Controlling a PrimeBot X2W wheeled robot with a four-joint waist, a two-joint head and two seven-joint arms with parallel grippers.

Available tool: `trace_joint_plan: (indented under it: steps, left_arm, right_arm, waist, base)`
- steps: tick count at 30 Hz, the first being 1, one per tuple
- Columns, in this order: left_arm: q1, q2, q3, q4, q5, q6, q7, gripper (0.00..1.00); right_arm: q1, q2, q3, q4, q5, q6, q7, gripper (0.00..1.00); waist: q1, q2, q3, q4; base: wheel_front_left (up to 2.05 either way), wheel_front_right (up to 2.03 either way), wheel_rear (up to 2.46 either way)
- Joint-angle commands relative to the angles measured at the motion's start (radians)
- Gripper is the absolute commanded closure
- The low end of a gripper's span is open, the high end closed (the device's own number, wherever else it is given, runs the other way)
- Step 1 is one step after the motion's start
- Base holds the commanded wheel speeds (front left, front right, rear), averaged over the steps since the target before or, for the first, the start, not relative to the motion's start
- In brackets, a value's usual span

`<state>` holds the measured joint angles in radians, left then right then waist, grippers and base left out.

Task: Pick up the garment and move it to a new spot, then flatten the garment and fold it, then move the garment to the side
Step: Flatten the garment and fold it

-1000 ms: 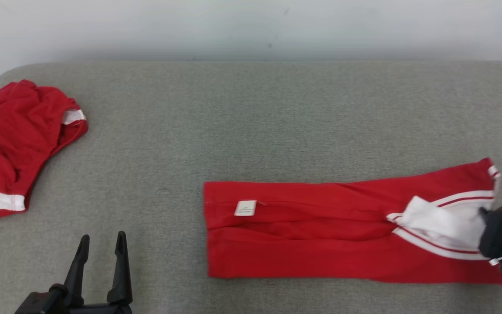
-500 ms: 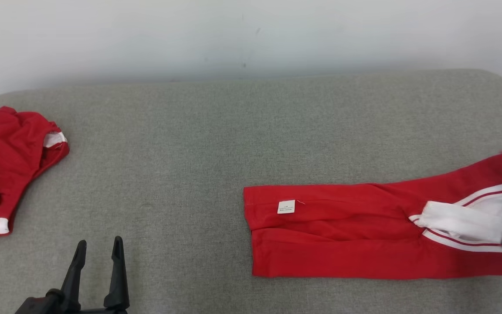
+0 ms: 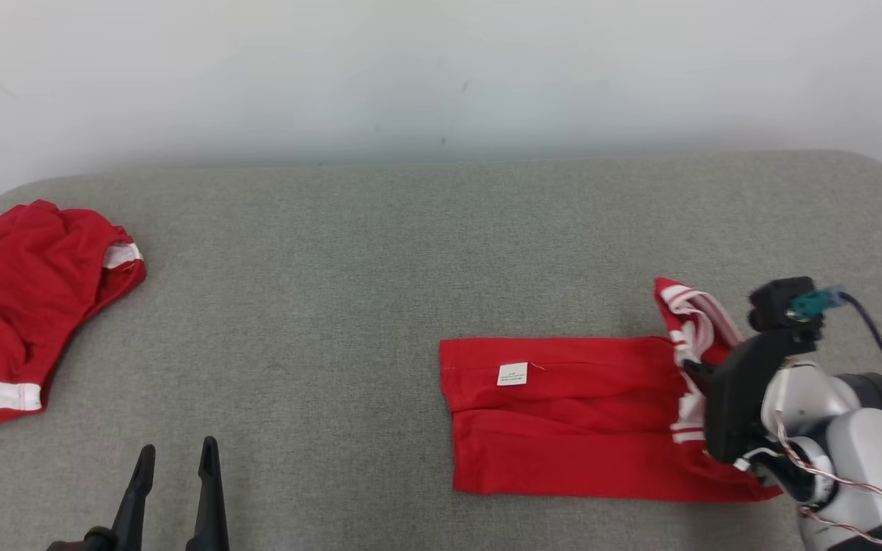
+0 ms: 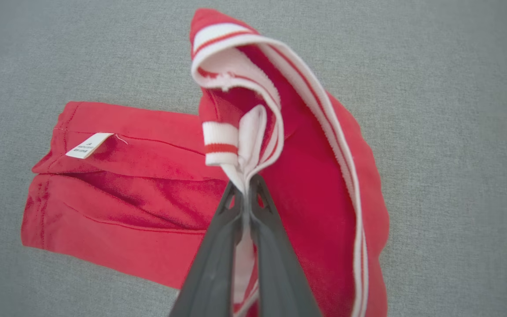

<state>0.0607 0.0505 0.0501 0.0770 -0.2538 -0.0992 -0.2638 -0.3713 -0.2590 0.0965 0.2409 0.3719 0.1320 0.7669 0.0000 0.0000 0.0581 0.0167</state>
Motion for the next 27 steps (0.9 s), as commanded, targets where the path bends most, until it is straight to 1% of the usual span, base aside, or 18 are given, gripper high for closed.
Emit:
trace_joint_plan:
  steps: [1, 3, 9, 16, 27]
  left_arm:
    - [0.007, 0.000, 0.000, 0.000, -0.009, 0.003, 0.000, 0.00]
    - [0.007, 0.000, -0.005, 0.001, -0.012, 0.006, 0.000, 0.00]
    - [0.002, 0.000, -0.029, 0.001, -0.018, 0.014, 0.000, 0.00]
    - [-0.001, 0.000, -0.045, -0.004, -0.019, 0.022, 0.000, 0.00]
    - [-0.027, 0.000, -0.085, 0.005, -0.031, 0.036, 0.000, 0.00]
  right_arm:
    - [-0.019, 0.012, 0.024, 0.003, 0.012, -0.002, 0.004, 1.00]
    - [-0.038, 0.029, 0.067, 0.016, 0.022, -0.002, -0.001, 1.00]
    - [-0.084, 0.095, 0.150, 0.094, 0.050, -0.002, -0.027, 1.00]
    - [-0.140, 0.155, 0.196, 0.236, 0.059, -0.002, -0.082, 1.00]
    - [-0.234, 0.199, 0.259, 0.434, 0.082, -0.002, -0.185, 1.00]
  waist:
    - [0.0000, 0.0000, -0.002, 0.010]
    - [0.0000, 0.0000, -0.002, 0.020]
    - [0.0000, 0.0000, 0.002, 0.049]
    - [0.0000, 0.0000, 0.008, 0.068]
    - [0.0000, 0.0000, 0.025, 0.105]
  base:
    - [0.00, 0.00, 0.00]
    - [0.00, 0.00, 0.00]
    - [0.00, 0.00, 0.00]
    - [0.00, 0.00, 0.00]
    - [0.00, 0.00, 0.00]
